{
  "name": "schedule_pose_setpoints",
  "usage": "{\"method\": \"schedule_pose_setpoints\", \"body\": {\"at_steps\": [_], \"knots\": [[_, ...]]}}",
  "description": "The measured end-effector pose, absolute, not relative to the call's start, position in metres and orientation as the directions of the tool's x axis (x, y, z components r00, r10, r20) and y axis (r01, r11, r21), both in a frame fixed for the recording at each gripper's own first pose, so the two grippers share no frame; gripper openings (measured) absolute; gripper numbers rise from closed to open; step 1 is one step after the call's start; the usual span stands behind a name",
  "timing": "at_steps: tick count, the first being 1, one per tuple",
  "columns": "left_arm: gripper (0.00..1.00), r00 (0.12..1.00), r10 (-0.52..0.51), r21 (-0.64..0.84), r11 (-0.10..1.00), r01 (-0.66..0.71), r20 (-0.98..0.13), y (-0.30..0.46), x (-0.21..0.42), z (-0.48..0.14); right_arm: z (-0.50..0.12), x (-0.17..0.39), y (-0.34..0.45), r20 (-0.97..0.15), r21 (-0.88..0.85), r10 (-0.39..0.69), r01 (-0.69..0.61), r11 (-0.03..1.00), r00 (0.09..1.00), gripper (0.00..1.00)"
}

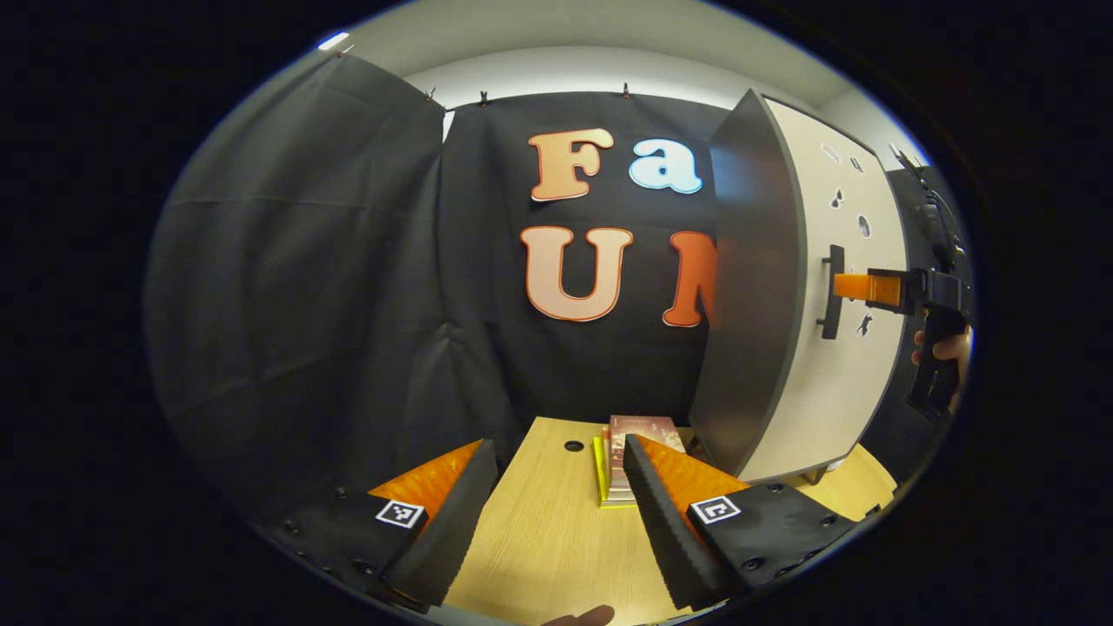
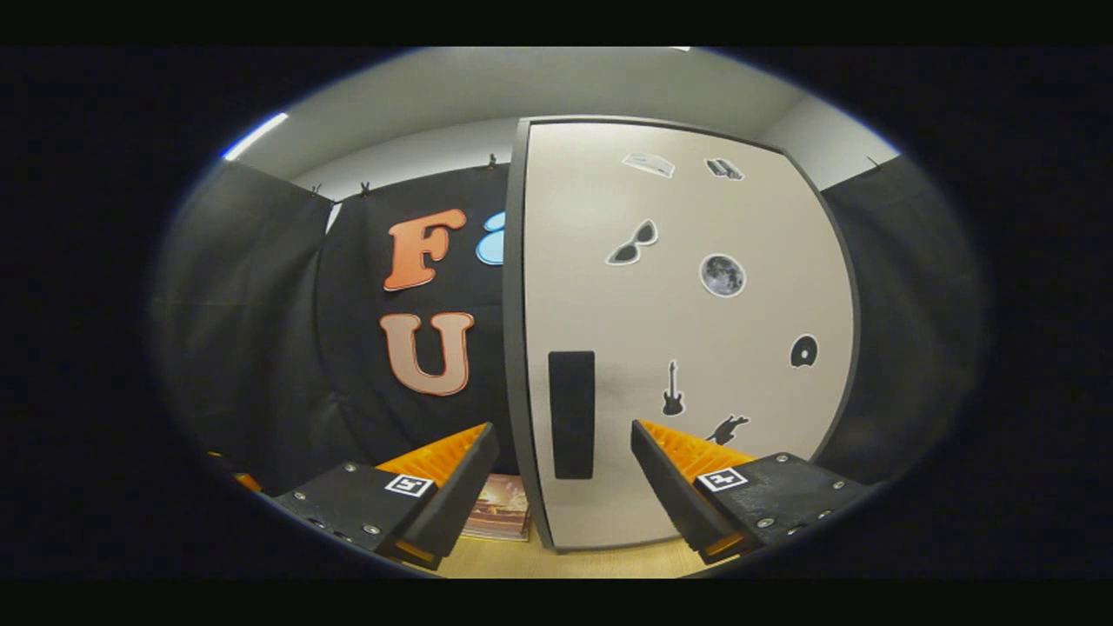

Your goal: Open the cabinet door with the right hand, grasp the bottle in the cabinet with the left hand and place it on the coaster, then close the cabinet door with the right hand.

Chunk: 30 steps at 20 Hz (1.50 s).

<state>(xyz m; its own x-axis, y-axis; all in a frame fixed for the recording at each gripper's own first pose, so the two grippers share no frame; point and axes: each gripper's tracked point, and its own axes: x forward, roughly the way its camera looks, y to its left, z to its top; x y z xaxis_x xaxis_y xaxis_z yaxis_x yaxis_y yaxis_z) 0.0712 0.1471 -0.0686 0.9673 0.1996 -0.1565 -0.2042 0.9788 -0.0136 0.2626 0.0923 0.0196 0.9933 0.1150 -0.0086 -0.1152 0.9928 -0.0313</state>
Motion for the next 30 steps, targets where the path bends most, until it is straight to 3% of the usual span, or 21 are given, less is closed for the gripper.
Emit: {"method": "schedule_pose_setpoints", "body": {"at_steps": [2,3,4,7,8,9,11,12,13,19,28,29,30], "knots": [[0.96,0.961,0.22,-0.01,0.974,-0.225,-0.168,0.161,0.074,-0.074,0.018,0.282,0.093,-0.014,-0.028,0.107,-0.107,0.994,0.994,1.0],[0.96,0.958,0.23,-0.009,0.972,-0.235,-0.173,0.169,0.076,-0.075,0.017,0.29,0.094,-0.015,-0.024,0.108,-0.108,0.994,0.994,0.95],[0.95,0.954,0.239,-0.008,0.97,-0.245,-0.178,0.174,0.077,-0.078,0.016,0.297,0.094,-0.013,-0.018,0.105,-0.106,0.994,0.994,1.0],[0.96,0.947,0.26,0.003,0.964,-0.265,-0.19,0.188,0.08,-0.083,0.013,0.308,0.091,-0.023,0.002,0.092,-0.092,0.996,0.996,0.88],[0.95,0.944,0.266,0.006,0.963,-0.27,-0.193,0.192,0.078,-0.084,0.011,0.31,0.092,-0.022,0.004,0.094,-0.094,0.996,0.995,0.77],[0.95,0.942,0.273,0.011,0.961,-0.276,-0.195,0.196,0.077,-0.085,0.01,0.312,0.092,-0.026,0.002,0.093,-0.093,0.996,0.995,0.77],[0.95,0.94,0.278,0.014,0.96,-0.281,-0.199,0.199,0.078,-0.089,0.007,0.311,0.09,-0.031,-0.023,0.079,-0.08,0.997,0.996,0.58],[0.96,0.939,0.279,0.016,0.959,-0.282,-0.2,0.199,0.079,-0.089,0.007,0.31,0.088,-0.029,-0.031,0.076,-0.077,0.997,0.997,0.42],[0.96,0.939,0.278,0.018,0.96,-0.28,-0.201,0.199,0.078,-0.09,0.007,0.31,0.089,-0.028,-0.029,0.076,-0.076,0.997,0.997,0.37],[0.96,0.943,0.27,0.031,0.963,-0.269,-0.196,0.192,0.076,-0.089,0.007,0.304,0.088,-0.016,-0.028,0.098,-0.099,0.995,0.995,0.33],[0.96,0.956,0.237,0.064,0.971,-0.229,-0.175,0.137,0.046,-0.079,0.006,0.281,0.078,-0.036,0.053,0.154,-0.152,0.987,0.987,0.19],[0.96,0.958,0.231,0.065,0.973,-0.223,-0.169,0.13,0.042,-0.077,0.006,0.279,0.076,-0.037,0.054,0.151,-0.149,0.987,0.988,0.27],[0.95,0.96,0.228,0.069,0.973,-0.219,-0.164,0.123,0.037,-0.073,0.005,0.277,0.073,-0.043,0.054,0.15,-0.148,0.988,0.988,0.27]]}}
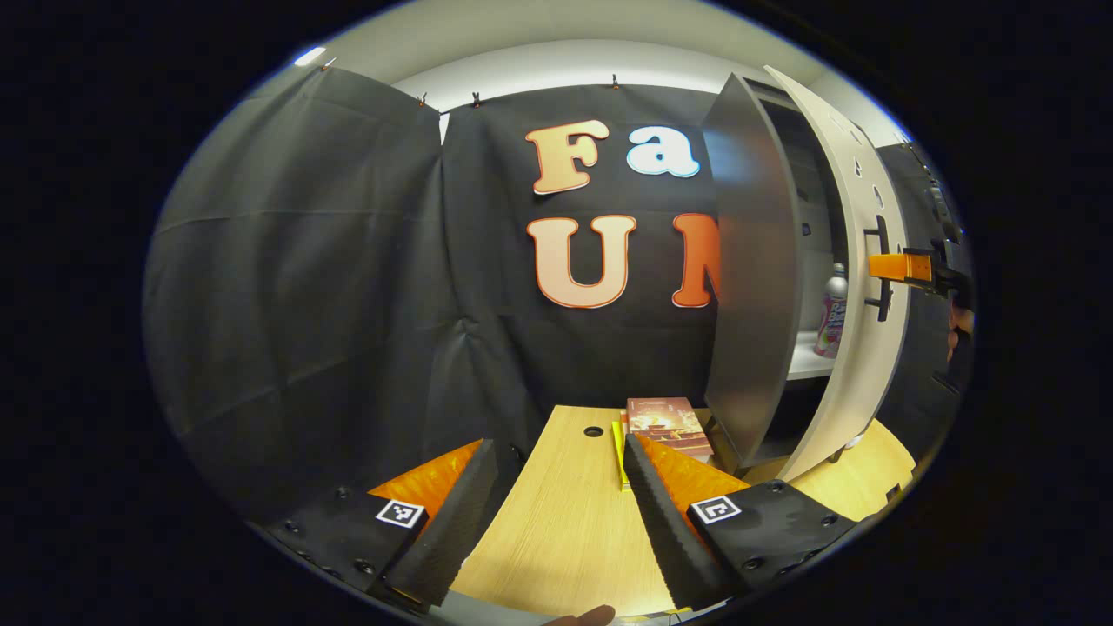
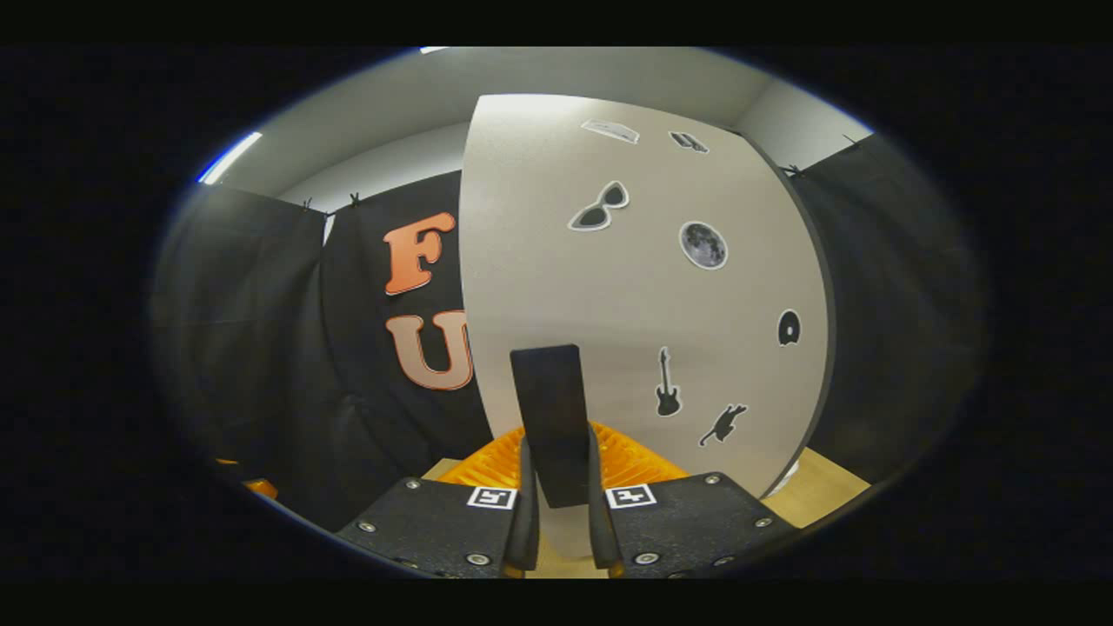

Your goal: Open the cabinet door with the right hand, grasp the bottle in the cabinet with the left hand and place it on the coaster, then close the cabinet door with the right hand.

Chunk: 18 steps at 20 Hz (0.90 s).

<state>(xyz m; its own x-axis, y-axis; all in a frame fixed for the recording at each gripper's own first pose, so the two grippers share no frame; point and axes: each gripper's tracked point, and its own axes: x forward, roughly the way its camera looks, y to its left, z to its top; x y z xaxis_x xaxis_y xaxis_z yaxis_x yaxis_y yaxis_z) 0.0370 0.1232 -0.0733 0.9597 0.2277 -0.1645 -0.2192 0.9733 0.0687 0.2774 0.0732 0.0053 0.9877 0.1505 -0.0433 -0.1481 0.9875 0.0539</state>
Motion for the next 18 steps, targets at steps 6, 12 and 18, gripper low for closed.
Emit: {"method": "schedule_pose_setpoints", "body": {"at_steps": [6,12,18], "knots": [[0.96,0.966,0.208,0.089,0.977,-0.196,-0.155,0.078,0.007,-0.065,0.007,0.258,0.057,-0.026,0.066,0.135,-0.133,0.989,0.99,0.19],[0.95,0.975,0.16,0.109,0.983,-0.144,-0.154,0.02,-0.017,-0.068,0.009,0.244,0.034,-0.02,0.061,0.118,-0.116,0.991,0.993,0.17],[0.95,0.978,0.116,0.105,0.99,-0.099,-0.174,-0.033,-0.033,-0.077,0.011,0.235,0.01,-0.017,0.061,0.078,-0.077,0.995,0.997,0.18]]}}
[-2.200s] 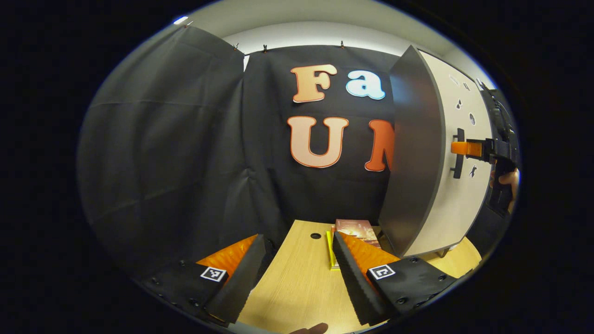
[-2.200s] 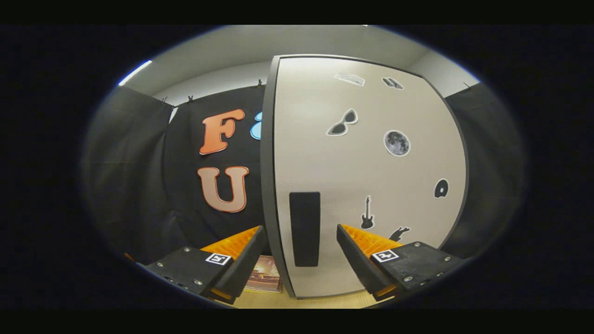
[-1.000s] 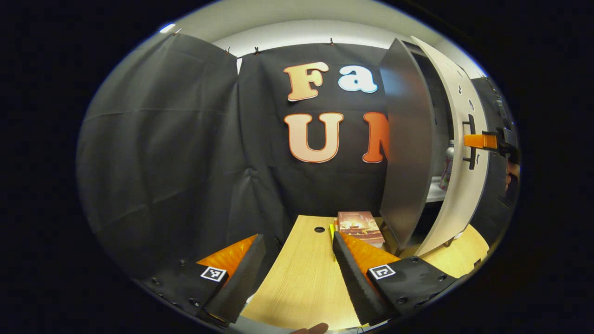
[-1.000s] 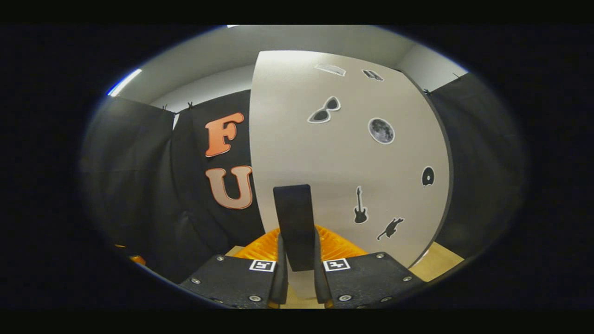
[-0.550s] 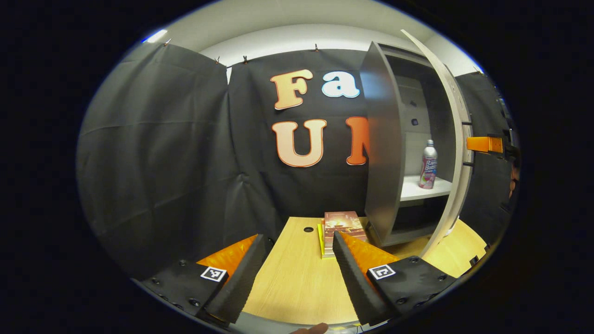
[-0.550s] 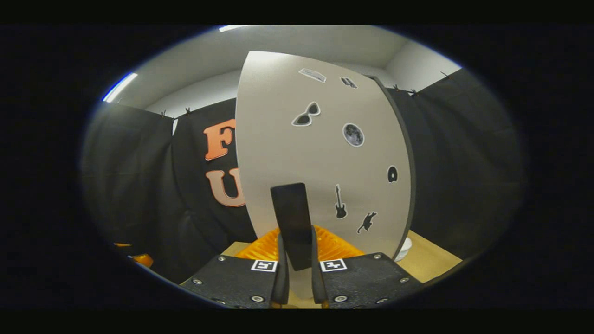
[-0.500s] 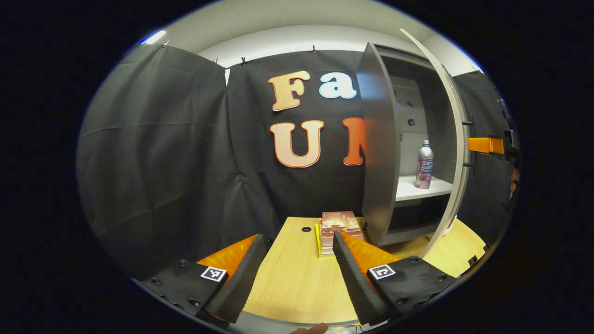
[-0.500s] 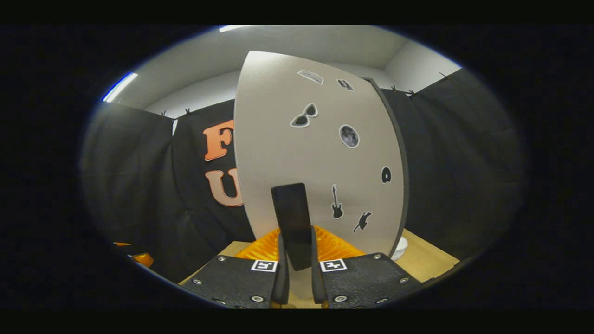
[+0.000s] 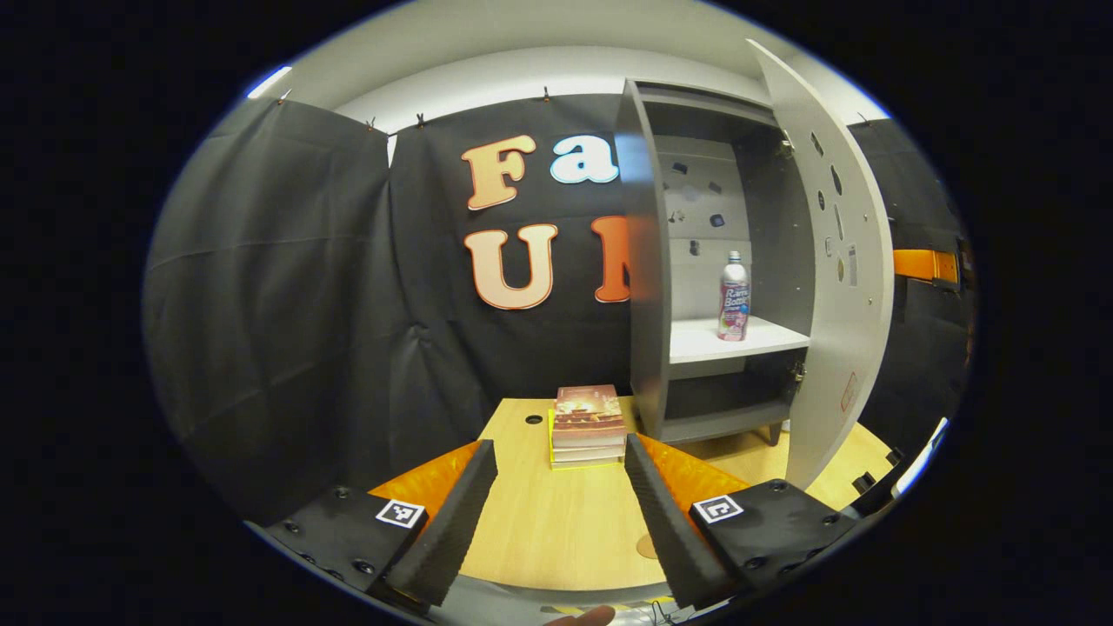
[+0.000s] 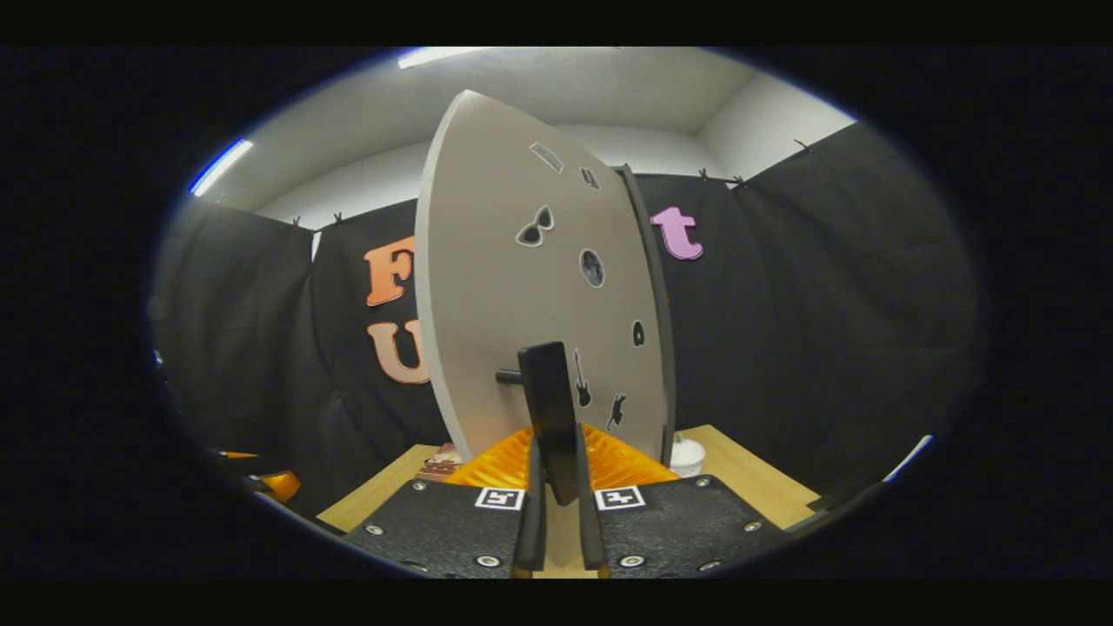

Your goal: Open the cabinet door with the right hand, grasp the bottle in the cabinet with the left hand and place it on the coaster, then close the cabinet door with the right hand.

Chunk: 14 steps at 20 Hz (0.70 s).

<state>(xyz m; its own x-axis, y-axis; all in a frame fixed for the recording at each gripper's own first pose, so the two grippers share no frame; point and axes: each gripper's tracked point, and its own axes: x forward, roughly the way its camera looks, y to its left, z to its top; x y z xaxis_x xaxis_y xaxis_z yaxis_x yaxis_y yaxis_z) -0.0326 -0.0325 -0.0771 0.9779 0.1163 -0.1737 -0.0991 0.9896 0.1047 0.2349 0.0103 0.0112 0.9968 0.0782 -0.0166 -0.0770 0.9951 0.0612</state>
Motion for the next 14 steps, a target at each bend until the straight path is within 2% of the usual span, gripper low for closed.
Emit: {"method": "schedule_pose_setpoints", "body": {"at_steps": [4,5,6,7,8,11,12,13,14], "knots": [[0.95,0.978,0.09,0.084,0.994,-0.075,-0.19,-0.064,-0.039,-0.085,0.013,0.232,-0.005,-0.013,0.075,0.051,-0.05,0.996,0.999,0.12],[0.96,0.978,0.086,0.081,0.994,-0.072,-0.192,-0.071,-0.04,-0.087,0.012,0.232,-0.009,-0.013,0.077,0.048,-0.046,0.996,0.999,0.14],[0.98,0.977,0.082,0.079,0.995,-0.068,-0.196,-0.078,-0.04,-0.088,0.012,0.232,-0.012,-0.01,0.081,0.042,-0.041,0.996,0.999,0.08],[0.98,0.977,0.081,0.079,0.995,-0.067,-0.196,-0.083,-0.041,-0.088,0.012,0.231,-0.016,-0.01,0.085,0.038,-0.037,0.996,0.999,0.13],[0.98,0.977,0.079,0.077,0.995,-0.065,-0.197,-0.088,-0.041,-0.089,0.013,0.232,-0.019,-0.007,0.089,0.033,-0.033,0.996,0.999,0.05],[0.98,0.977,0.077,0.075,0.995,-0.063,-0.198,-0.1,-0.043,-0.089,0.012,0.232,-0.029,-0.014,0.072,0.037,-0.035,0.997,0.999,0.07],[0.99,0.978,0.077,0.075,0.995,-0.064,-0.196,-0.106,-0.043,-0.09,0.013,0.232,-0.031,-0.01,0.071,0.041,-0.04,0.997,0.999,0.02],[0.96,0.977,0.08,0.076,0.995,-0.066,-0.196,-0.11,-0.043,-0.09,0.013,0.233,-0.034,-0.012,0.075,0.047,-0.046,0.996,0.999,0.12],[0.96,0.977,0.081,0.077,0.995,-0.067,-0.196,-0.114,-0.044,-0.09,0.015,0.233,-0.035,-0.005,0.083,0.052,-0.051,0.995,0.999,0.02]]}}
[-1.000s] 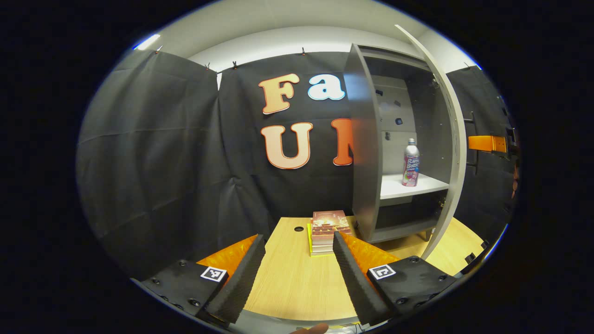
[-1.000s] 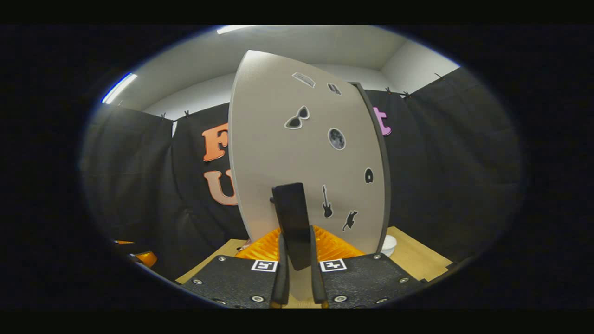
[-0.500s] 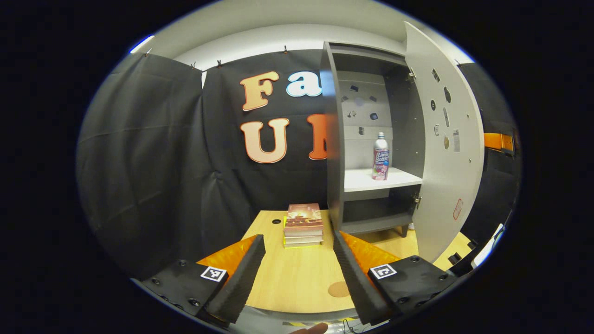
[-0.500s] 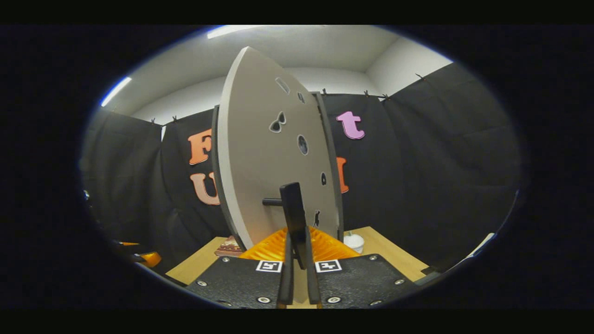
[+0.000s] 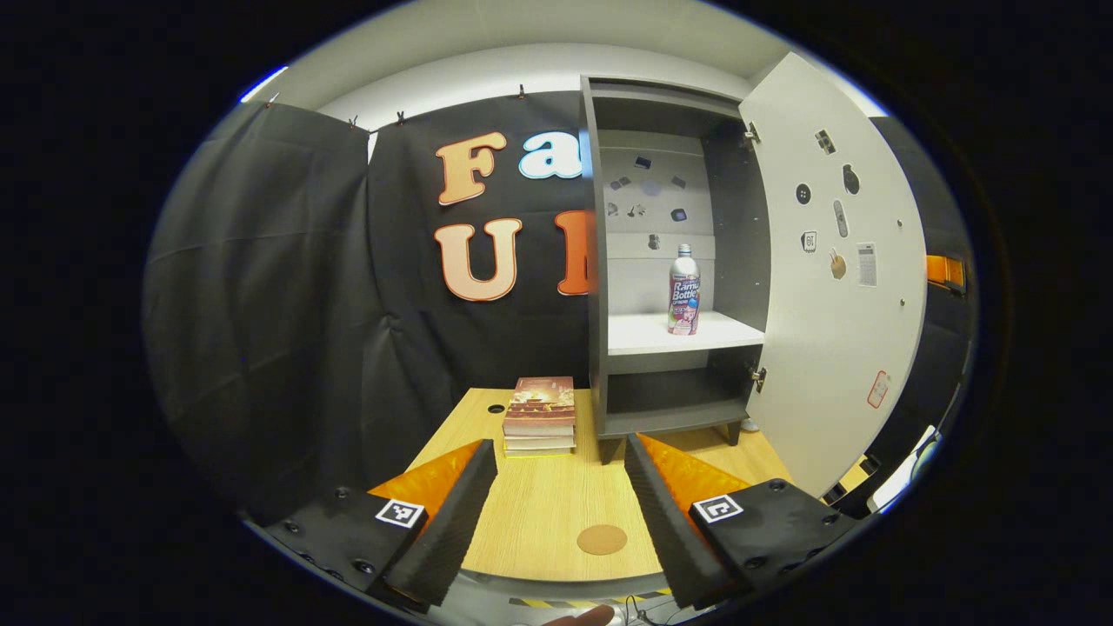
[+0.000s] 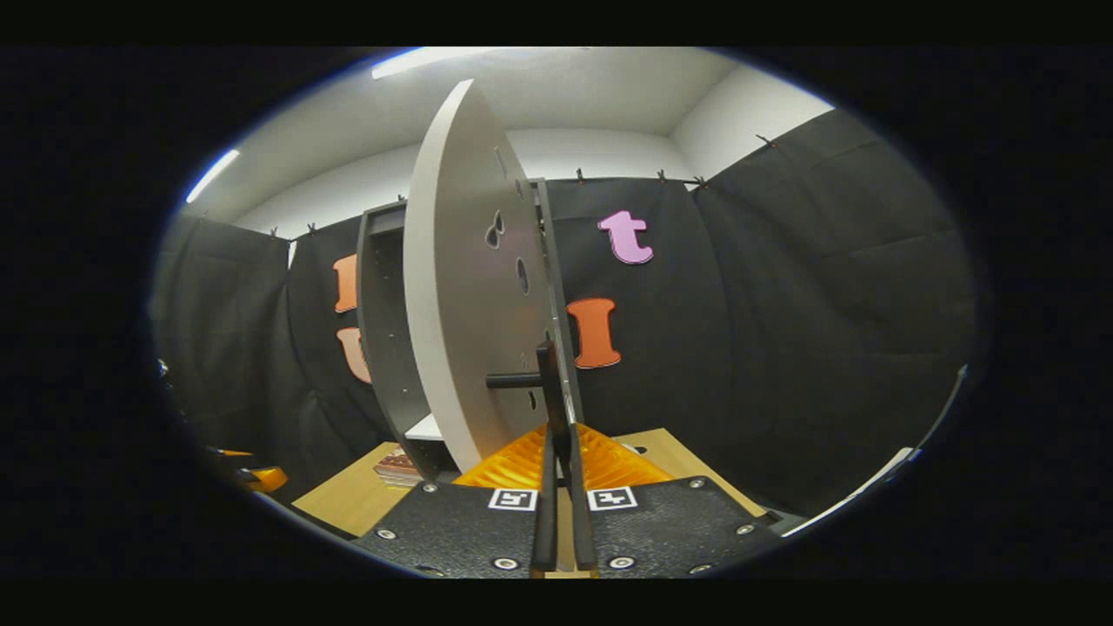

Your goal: Open the cabinet door with the right hand, grasp the bottle in the cabinet with the left hand and place it on the coaster, then close the cabinet door with the right hand.

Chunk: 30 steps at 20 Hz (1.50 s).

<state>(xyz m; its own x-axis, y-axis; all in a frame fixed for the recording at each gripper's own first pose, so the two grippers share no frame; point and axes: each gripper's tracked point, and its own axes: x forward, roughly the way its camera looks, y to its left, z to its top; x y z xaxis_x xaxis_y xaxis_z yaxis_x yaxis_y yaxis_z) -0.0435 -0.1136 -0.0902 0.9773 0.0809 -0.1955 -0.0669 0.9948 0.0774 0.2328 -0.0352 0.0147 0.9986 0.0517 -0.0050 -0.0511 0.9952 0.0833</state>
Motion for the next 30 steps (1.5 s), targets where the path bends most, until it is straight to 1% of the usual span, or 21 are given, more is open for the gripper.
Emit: {"method": "schedule_pose_setpoints", "body": {"at_steps": [1,2,6,8,9,10,11,12,13,15,16,18,19,20,21,22,26,27,28,29,30], "knots": [[0.96,0.977,0.082,0.078,0.995,-0.068,-0.195,-0.116,-0.043,-0.09,0.014,0.234,-0.035,-0.002,0.092,0.058,-0.057,0.994,0.998,0.07],[0.97,0.977,0.086,0.079,0.994,-0.071,-0.194,-0.118,-0.044,-0.089,0.015,0.234,-0.036,0.007,0.1,0.061,-0.062,0.993,0.998,0.07],[0.96,0.98,0.088,0.081,0.994,-0.074,-0.178,-0.125,-0.041,-0.083,0.017,0.239,-0.042,0.022,0.119,0.045,-0.047,0.992,0.999,0.0],[0.98,0.981,0.082,0.085,0.994,-0.068,-0.174,-0.13,-0.032,-0.082,0.017,0.238,-0.038,0.026,0.126,0.062,-0.064,0.99,0.998,0.12],[0.98,0.982,0.073,0.082,0.995,-0.06,-0.175,-0.135,-0.026,-0.082,0.018,0.239,-0.039,0.028,0.126,0.067,-0.07,0.99,0.997,0.0],[0.96,0.982,0.065,0.079,0.996,-0.052,-0.179,-0.14,-0.018,-0.083,0.018,0.239,-0.04,0.03,0.126,0.068,-0.072,0.989,0.997,0.0],[0.95,0.981,0.053,0.072,0.997,-0.04,-0.185,-0.146,-0.01,-0.084,0.018,0.239,-0.041,0.027,0.129,0.063,-0.066,0.989,0.998,0.06],[0.96,0.982,0.034,0.062,0.998,-0.023,-0.184,-0.153,-0.001,-0.085,0.017,0.236,-0.043,0.024,0.13,0.054,-0.056,0.99,0.998,0.06],[0.96,0.984,0.014,0.056,0.998,-0.004,-0.175,-0.159,0.01,-0.082,0.017,0.234,-0.043,0.026,0.13,0.042,-0.045,0.99,0.999,0.01],[0.96,0.987,-0.023,0.053,0.998,0.032,-0.162,-0.172,0.036,-0.08,0.018,0.233,-0.045,0.029,0.134,0.008,-0.012,0.991,1.0,0.02],[0.96,0.987,-0.046,0.044,0.998,0.054,-0.152,-0.18,0.05,-0.079,0.021,0.23,-0.047,0.04,0.127,-0.007,0.002,0.992,0.999,0.07],[0.96,0.985,-0.087,0.034,0.995,0.093,-0.147,-0.2,0.083,-0.077,0.026,0.228,-0.051,0.063,0.094,-0.036,0.03,0.995,0.997,0.05],[0.96,0.982,-0.112,0.027,0.993,0.117,-0.15,-0.209,0.102,-0.077,0.028,0.229,-0.053,0.074,0.078,-0.048,0.043,0.996,0.996,0.0],[0.96,0.979,-0.137,0.021,0.99,0.142,-0.148,-0.221,0.12,-0.074,0.03,0.228,-0.053,0.087,0.069,-0.058,0.052,0.996,0.994,0.04],[0.96,0.977,-0.16,0.018,0.986,0.164,-0.139,-0.232,0.139,-0.071,0.034,0.228,-0.051,0.106,0.065,-0.059,0.053,0.996,0.993,0.0],[0.96,0.975,-0.179,0.021,0.983,0.183,-0.128,-0.242,0.158,-0.067,0.037,0.228,-0.05,0.121,0.064,-0.059,0.052,0.997,0.991,0.04],[0.96,0.963,-0.25,0.017,0.967,0.253,-0.097,-0.281,0.222,-0.057,0.035,0.232,-0.04,0.113,0.028,-0.05,0.047,0.998,0.992,0.04],[0.96,0.961,-0.264,0.015,0.964,0.266,-0.089,-0.29,0.237,-0.054,0.032,0.232,-0.037,0.1,0.025,-0.047,0.045,0.999,0.994,0.12],[0.96,0.958,-0.277,0.017,0.96,0.279,-0.077,-0.298,0.252,-0.051,0.031,0.232,-0.033,0.093,0.022,-0.043,0.041,0.999,0.995,0.11],[0.96,0.955,-0.29,0.024,0.956,0.292,-0.064,-0.305,0.265,-0.047,0.028,0.234,-0.031,0.084,0.024,-0.043,0.041,0.999,0.996,0.04],[0.96,0.954,-0.295,0.035,0.954,0.297,-0.058,-0.311,0.278,-0.045,0.025,0.236,-0.027,0.07,0.033,-0.041,0.038,0.999,0.997,0.11]]}}
